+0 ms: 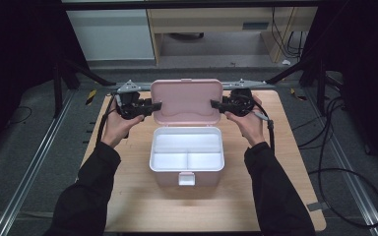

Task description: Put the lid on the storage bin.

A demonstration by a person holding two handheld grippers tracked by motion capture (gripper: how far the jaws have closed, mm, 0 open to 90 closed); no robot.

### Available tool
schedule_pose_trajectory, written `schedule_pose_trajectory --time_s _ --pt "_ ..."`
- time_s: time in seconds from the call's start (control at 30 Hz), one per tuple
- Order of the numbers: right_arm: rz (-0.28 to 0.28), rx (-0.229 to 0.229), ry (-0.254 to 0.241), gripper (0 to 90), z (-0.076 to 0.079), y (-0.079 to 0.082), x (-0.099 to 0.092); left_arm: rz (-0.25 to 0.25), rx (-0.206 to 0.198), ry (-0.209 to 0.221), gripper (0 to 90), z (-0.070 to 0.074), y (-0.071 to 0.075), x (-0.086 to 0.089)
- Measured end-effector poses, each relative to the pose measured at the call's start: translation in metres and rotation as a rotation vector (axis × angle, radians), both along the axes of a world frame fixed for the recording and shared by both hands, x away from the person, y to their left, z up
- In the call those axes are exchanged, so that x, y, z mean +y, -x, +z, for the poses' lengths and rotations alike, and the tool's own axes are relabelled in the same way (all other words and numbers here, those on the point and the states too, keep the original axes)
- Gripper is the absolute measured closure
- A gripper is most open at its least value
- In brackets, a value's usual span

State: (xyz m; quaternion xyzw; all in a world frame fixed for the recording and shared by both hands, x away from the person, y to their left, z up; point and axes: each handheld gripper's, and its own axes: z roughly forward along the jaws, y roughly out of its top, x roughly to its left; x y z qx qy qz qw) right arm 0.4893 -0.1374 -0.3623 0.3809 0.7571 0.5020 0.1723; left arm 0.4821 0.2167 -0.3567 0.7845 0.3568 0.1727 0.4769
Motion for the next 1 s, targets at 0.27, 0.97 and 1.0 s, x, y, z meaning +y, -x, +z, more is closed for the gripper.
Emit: schedule_pose_trajectory --time_s 0.27,0.97,1.0 --pt "0.028 -0.013 0.079 64.1 0.015 0.033 -0.001 -0.047 -0.018 -0.038 64.9 0.008 0.031 0.0" --pt "0.103 -0.011 0.174 63.4 0.002 0.099 -0.013 -0.055 -0.04 -0.148 62.3 -0.007 0.089 0.0" --pt "0.099 -0.015 0.178 63.6 0.0 0.104 -0.016 -0.057 -0.036 -0.154 62.3 -0.01 0.093 0.001"
